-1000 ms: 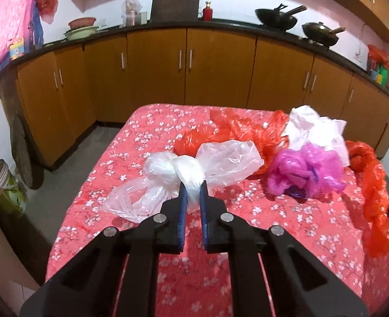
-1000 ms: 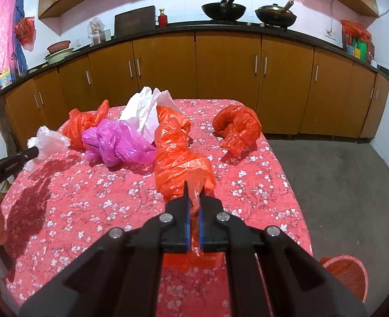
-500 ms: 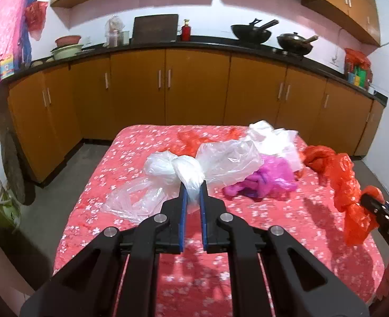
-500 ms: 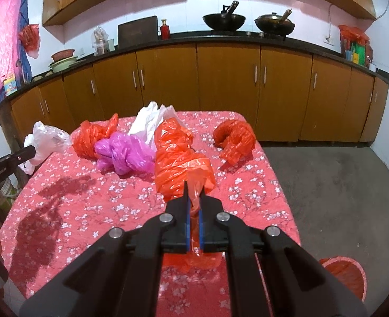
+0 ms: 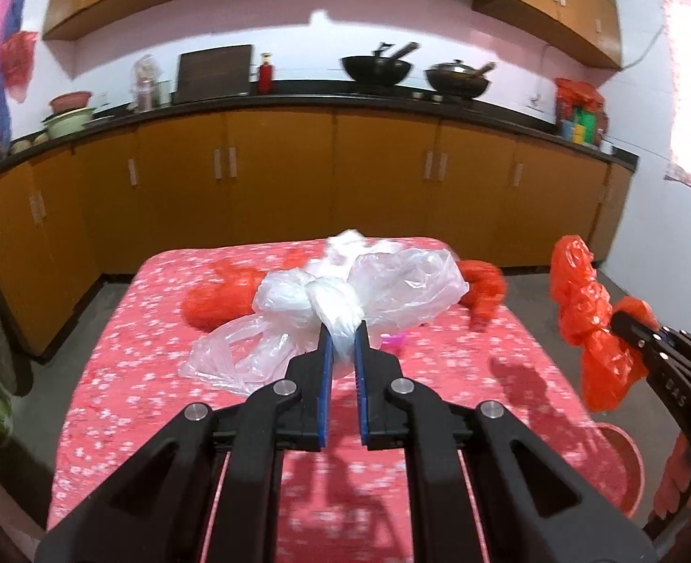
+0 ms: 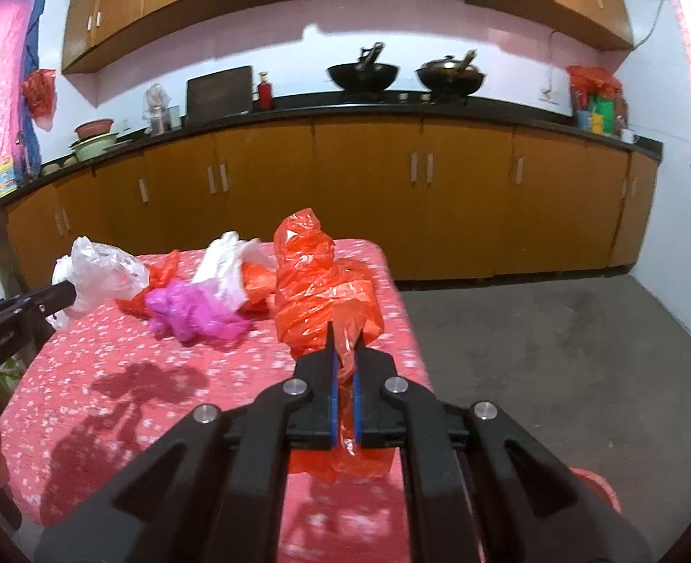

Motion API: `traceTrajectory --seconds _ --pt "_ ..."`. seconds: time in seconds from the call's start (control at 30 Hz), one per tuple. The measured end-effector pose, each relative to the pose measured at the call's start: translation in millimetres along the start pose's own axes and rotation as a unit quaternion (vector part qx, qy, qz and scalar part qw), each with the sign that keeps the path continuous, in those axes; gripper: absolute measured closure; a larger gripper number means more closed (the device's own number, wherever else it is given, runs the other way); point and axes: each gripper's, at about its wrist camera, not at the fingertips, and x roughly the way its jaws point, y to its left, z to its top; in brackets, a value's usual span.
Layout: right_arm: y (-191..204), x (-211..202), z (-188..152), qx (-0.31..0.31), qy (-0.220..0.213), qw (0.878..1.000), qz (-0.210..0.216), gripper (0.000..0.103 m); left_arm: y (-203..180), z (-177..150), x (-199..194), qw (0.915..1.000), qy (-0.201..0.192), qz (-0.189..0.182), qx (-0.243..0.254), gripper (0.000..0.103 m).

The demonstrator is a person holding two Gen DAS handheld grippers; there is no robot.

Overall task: Collect trash
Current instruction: 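Grasp the red bag with the right tool while the left tool grasps the white bag, then carry both held bags over the orange basket and open both tools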

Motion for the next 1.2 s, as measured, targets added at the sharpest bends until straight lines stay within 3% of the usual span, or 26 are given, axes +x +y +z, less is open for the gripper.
traceTrajectory --seconds 0.3,0.53,0.9,1.2 --pt "-74.0 -27.5 -20.0 0.024 -0.013 0.997 -0.073 0.097 -77.3 -7.1 4.2 0.9969 0.008 -0.071 0.031 0.094" --pt "-138.6 -49.6 -52.5 0.054 -0.01 0.988 -0.142 0.097 -151.1 -24.0 7.8 0.9879 0.027 -0.144 0.052 0.094" --pt "-238.4 -69.8 -134.5 0.12 0.046 0.965 -0.227 0.097 -271.4 -85.3 28.1 0.9597 0.101 -0.241 0.105 0.094" --pt "-286.5 -67.7 -190.7 0.159 0.088 0.952 -0.245 0.097 -336.5 -135.6 54.1 0.9399 0.155 -0.253 0.169 0.094"
